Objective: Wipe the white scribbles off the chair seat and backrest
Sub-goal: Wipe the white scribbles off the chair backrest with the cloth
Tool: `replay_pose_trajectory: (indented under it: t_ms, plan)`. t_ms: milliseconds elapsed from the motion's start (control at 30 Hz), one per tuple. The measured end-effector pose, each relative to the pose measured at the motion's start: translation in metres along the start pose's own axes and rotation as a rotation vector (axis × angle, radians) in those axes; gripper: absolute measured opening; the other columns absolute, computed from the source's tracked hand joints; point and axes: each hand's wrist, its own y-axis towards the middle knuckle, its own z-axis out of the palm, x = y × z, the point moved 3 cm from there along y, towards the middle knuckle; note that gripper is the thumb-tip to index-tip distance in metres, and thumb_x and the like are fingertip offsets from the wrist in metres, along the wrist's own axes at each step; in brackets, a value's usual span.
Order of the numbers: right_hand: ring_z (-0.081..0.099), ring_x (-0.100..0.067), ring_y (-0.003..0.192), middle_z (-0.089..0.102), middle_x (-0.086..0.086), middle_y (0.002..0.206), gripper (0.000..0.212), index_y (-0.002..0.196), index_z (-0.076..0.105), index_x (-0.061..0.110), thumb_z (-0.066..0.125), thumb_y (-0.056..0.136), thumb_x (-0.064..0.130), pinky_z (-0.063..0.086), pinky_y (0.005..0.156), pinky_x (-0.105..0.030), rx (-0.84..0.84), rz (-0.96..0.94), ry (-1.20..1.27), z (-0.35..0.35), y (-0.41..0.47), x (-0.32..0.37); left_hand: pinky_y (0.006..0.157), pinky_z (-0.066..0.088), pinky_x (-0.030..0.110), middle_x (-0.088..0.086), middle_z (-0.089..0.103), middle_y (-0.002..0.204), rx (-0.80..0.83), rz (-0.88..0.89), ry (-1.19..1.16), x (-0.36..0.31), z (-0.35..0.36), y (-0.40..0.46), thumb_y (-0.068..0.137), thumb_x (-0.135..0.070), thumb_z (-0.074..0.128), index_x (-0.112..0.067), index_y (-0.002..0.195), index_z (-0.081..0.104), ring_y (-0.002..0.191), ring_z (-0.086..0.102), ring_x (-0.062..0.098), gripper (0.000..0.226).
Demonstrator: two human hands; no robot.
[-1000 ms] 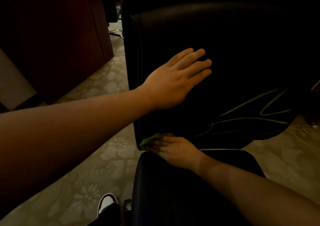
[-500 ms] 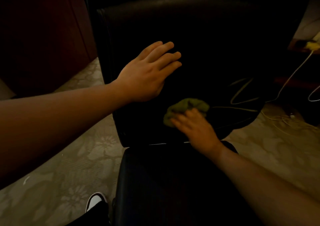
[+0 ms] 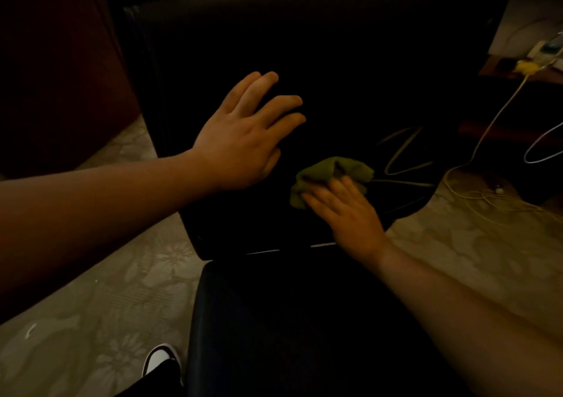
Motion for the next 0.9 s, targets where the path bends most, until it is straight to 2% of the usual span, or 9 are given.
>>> replay_pose_trajectory:
  t_ms: [133,200,367,467,533,633,700,767,900]
  plan:
    - [0.042,-0.026,0.139,0.052,-0.002,0.148,0.045,0.147,0.048,0.021,0.035,0.104,0.021,0.018,0.122,-0.043,0.180,-0.285,-0.018,0.016,-0.010,0.008,0.127,0.005,0.056,0.011,0.043,0.158,0.024,0.034,-0.009,-0.022,0.012,0.005,0.093,-0.037,0.051,-0.013,0.150,0.048,0.150,0.019,0.046,0.062]
    - [0.043,-0.025,0.137,0.057,-0.003,0.142,0.044,0.142,0.054,0.021,0.047,0.099,0.017,0.020,0.121,-0.040,0.166,-0.339,-0.049,-0.004,-0.002,-0.016,0.127,0.002,0.054,0.010,0.042,0.158,0.036,0.035,0.001,-0.024,0.014,0.011,0.091,-0.039,0.050,-0.012,0.150,0.048,0.151,0.019,0.044,0.065]
    - [0.045,-0.037,0.136,0.053,-0.012,0.145,0.038,0.140,0.053,0.014,0.046,0.103,0.008,0.024,0.117,-0.048,-0.154,0.116,-0.080,-0.083,0.019,-0.119,0.127,0.005,0.055,0.012,0.043,0.155,0.050,0.037,0.002,-0.030,0.018,0.022,0.093,-0.042,0.045,-0.010,0.147,0.049,0.149,0.021,0.045,0.064]
    - [0.039,-0.036,0.141,0.045,-0.008,0.150,0.044,0.141,0.053,0.012,0.052,0.098,0.000,0.026,0.115,-0.053,-0.285,0.316,-0.046,-0.086,0.029,-0.127,0.127,0.008,0.057,0.014,0.043,0.156,0.075,0.044,-0.015,-0.042,0.020,0.035,0.094,-0.043,0.042,-0.007,0.146,0.050,0.151,0.021,0.044,0.064]
    - [0.043,-0.036,0.136,0.049,-0.009,0.148,0.049,0.143,0.047,0.016,0.053,0.096,0.002,0.024,0.116,-0.051,-0.210,0.230,-0.022,-0.057,0.018,-0.100,0.127,0.007,0.057,0.013,0.042,0.159,0.097,0.066,0.000,-0.053,0.022,0.043,0.092,-0.043,0.043,-0.008,0.147,0.053,0.153,0.020,0.041,0.065]
    - [0.042,-0.032,0.136,0.053,-0.006,0.146,0.052,0.144,0.045,0.021,0.048,0.093,0.011,0.016,0.120,-0.046,0.104,-0.066,-0.007,-0.021,-0.034,-0.059,0.126,0.004,0.060,0.010,0.035,0.165,0.096,0.096,0.038,-0.063,0.032,0.046,0.094,-0.045,0.043,-0.011,0.152,0.048,0.157,0.013,0.038,0.067]
    - [0.043,-0.027,0.139,0.053,-0.002,0.147,0.052,0.145,0.050,0.023,0.047,0.094,0.013,0.016,0.122,-0.042,0.200,-0.143,-0.020,-0.028,-0.049,-0.065,0.126,0.002,0.059,0.010,0.026,0.169,0.096,0.125,0.069,-0.063,0.038,0.042,0.096,-0.047,0.040,-0.013,0.157,0.040,0.158,0.007,0.038,0.069]
    - [0.047,-0.029,0.135,0.059,-0.006,0.140,0.042,0.138,0.058,0.018,0.052,0.096,0.011,0.026,0.118,-0.044,0.107,-0.110,-0.046,-0.046,-0.033,-0.091,0.126,0.000,0.058,0.010,0.019,0.171,0.085,0.144,0.104,-0.061,0.041,0.041,0.098,-0.048,0.039,-0.014,0.160,0.032,0.158,0.003,0.038,0.072]
    - [0.045,-0.036,0.137,0.053,-0.012,0.144,0.038,0.137,0.058,0.011,0.058,0.099,0.005,0.035,0.112,-0.053,-0.237,0.197,-0.053,-0.091,0.017,-0.146,0.126,-0.002,0.060,0.010,0.010,0.172,0.054,0.134,0.189,-0.051,0.036,0.046,0.100,-0.051,0.036,-0.016,0.163,0.022,0.158,-0.002,0.037,0.074]
